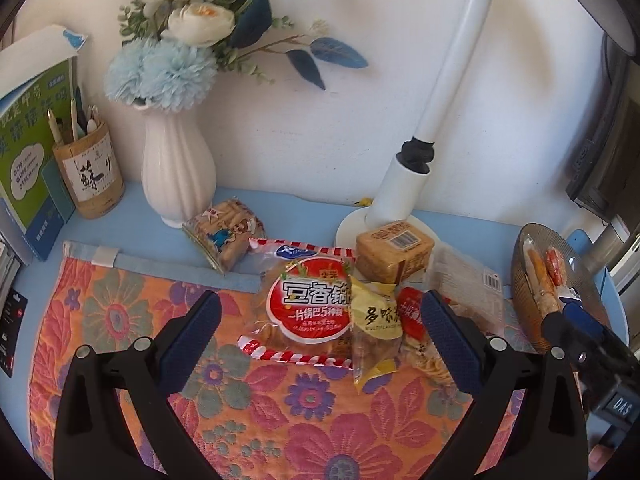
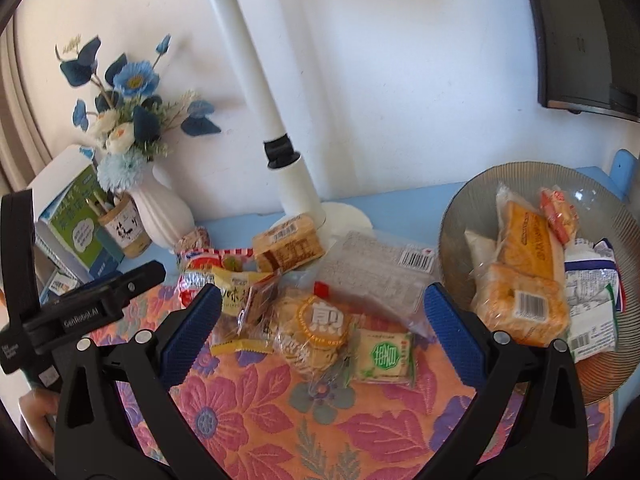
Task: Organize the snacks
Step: 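Move both open tools back over the remaining snacks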
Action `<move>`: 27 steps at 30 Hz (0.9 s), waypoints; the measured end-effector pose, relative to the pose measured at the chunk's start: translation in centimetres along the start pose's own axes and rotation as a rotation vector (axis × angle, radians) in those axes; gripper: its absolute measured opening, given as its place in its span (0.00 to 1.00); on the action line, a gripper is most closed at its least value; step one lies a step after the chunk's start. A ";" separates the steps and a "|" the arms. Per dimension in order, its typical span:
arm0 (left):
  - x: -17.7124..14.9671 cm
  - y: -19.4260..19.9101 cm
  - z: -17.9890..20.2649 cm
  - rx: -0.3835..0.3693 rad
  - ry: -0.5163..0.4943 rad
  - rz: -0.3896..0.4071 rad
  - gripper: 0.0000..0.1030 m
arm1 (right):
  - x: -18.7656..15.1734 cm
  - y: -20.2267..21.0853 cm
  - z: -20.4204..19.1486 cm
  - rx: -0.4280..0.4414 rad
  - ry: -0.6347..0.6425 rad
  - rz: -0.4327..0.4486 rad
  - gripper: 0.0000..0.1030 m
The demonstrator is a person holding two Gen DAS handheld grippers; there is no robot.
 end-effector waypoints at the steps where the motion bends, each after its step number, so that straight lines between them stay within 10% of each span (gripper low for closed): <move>1: -0.4 -0.5 -0.4 0.000 0.008 -0.010 0.95 | -0.7 -0.6 0.0 -0.002 0.000 -0.015 0.97; 17: -3.7 -5.7 3.9 -0.006 -0.088 -0.090 0.95 | -4.3 -5.7 5.5 -0.150 -0.071 -0.090 0.97; 27: -4.7 -7.2 6.5 0.214 -0.217 -0.002 0.95 | -4.5 -6.2 7.1 -0.073 -0.143 -0.081 0.97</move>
Point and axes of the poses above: each gripper's, at about its wrist camera, not at the fingertips, and y roughly against the way its jaws point, z to its right, x to its top, the point moved 4 cm from there along -y, roughly the way its jaws point, and after that the axes turned 13 degrees about -y, right-handed, at the moved point
